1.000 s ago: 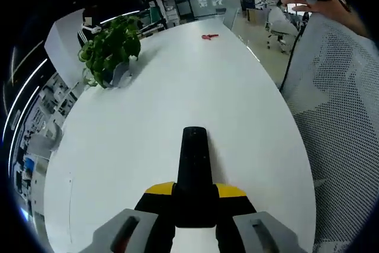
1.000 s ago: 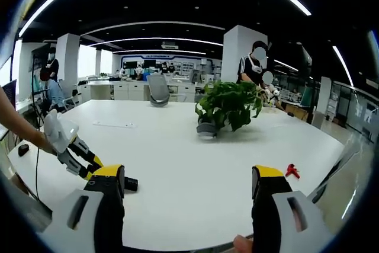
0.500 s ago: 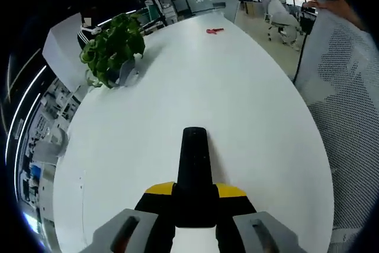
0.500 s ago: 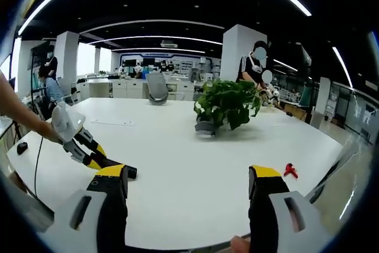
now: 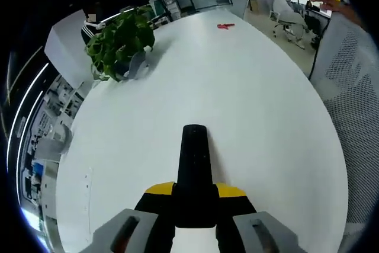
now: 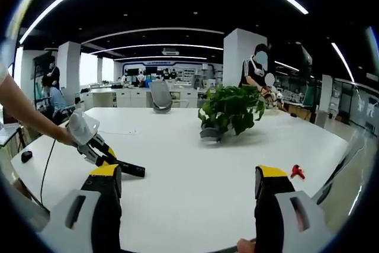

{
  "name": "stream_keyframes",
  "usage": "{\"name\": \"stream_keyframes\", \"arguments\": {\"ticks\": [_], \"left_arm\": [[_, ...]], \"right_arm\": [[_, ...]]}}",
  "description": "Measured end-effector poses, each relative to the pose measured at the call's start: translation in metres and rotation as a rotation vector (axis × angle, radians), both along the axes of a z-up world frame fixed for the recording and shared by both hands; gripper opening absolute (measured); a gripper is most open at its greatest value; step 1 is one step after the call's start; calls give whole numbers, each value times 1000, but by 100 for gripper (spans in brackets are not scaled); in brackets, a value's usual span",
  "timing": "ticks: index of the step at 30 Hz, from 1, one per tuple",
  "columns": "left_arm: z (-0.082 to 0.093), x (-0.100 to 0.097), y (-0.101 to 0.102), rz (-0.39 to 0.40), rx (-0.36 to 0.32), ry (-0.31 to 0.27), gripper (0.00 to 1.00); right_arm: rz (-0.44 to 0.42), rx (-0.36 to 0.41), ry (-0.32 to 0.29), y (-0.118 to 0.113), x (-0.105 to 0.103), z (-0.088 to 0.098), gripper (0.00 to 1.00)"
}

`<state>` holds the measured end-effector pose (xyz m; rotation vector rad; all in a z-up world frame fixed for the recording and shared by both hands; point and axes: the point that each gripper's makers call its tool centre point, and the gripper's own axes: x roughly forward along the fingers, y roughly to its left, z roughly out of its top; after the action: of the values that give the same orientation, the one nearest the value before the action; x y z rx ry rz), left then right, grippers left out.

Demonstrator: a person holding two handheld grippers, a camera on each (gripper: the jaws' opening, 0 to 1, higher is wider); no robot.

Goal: Press the specified remote control buttons in sequence, fully releasing each button before pressing the next.

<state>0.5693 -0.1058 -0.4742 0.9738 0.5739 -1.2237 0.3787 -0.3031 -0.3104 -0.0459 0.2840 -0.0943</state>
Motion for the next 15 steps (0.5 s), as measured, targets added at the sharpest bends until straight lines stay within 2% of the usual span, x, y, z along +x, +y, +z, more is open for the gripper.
{"name": "stream_keyframes", "arguments": {"ticks": [6,8,10,15], "left_arm": [[0,14,3,-1,14,-10,24],[-2,18,5,-2,22,-8,24],[-6,24,8,2,32,-9,24],[-10,36,12,6,52,-11,24]], "right_arm": [[21,-13,34,6,2,-6,100],[26,-5,21,7,3,-5,100],[19,-21,48,6,2,-9,100],[12,-29,45,4,2,-9,100]]}}
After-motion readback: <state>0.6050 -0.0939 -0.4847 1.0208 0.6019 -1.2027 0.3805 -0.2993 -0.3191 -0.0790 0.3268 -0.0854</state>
